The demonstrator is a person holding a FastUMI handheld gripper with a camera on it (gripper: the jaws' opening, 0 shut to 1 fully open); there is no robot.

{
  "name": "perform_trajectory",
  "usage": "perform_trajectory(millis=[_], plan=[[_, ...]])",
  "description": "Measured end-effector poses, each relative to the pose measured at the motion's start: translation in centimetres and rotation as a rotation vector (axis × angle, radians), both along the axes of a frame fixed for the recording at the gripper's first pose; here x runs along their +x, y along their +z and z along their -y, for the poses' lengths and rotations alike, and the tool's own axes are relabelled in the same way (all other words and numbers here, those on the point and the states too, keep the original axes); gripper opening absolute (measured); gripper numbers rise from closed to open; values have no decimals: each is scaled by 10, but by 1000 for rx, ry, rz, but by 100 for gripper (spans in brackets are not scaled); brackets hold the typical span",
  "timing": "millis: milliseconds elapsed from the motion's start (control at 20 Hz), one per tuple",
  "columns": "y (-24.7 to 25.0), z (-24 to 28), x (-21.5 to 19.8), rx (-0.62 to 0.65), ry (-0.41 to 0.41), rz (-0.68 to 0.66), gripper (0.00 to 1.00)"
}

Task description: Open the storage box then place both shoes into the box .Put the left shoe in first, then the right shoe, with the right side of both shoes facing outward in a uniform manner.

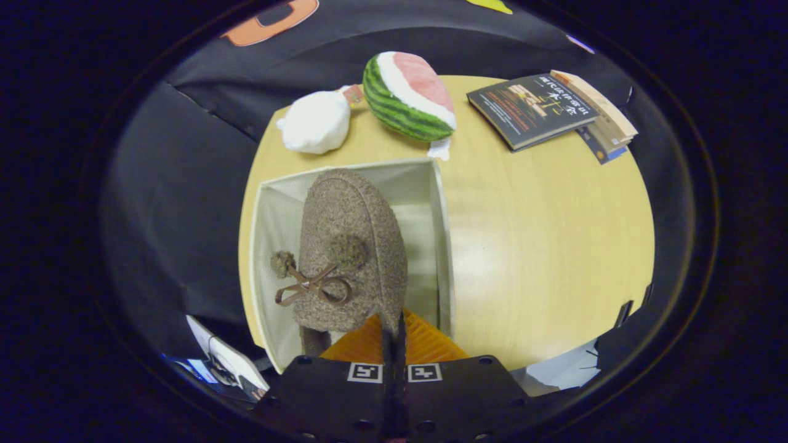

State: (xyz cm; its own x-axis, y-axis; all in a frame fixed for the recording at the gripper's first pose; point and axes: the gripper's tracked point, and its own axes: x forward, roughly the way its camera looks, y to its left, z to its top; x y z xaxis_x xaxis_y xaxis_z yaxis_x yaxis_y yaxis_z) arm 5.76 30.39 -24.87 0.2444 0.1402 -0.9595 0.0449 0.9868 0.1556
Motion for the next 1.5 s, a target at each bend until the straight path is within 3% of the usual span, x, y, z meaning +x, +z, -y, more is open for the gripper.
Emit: perform_trajectory(millis=[200, 550, 700, 750, 850, 950, 1200, 1300, 1500], plan=[[-29, 3, 9, -99, -49, -10, 0], [-51, 11, 16, -262, -67, 12, 1], [-53, 8, 16, -277, -91, 6, 5], [-53, 8, 16, -284, -87, -1, 11], [-56, 0, 13, -251, -64, -14, 11], [-51, -5, 10, -245, -39, -18, 22], [-28, -25, -1, -178, 105, 12, 87], [-11, -22, -6, -158, 144, 52, 96], [35, 3, -10, -82, 147, 147, 96]])
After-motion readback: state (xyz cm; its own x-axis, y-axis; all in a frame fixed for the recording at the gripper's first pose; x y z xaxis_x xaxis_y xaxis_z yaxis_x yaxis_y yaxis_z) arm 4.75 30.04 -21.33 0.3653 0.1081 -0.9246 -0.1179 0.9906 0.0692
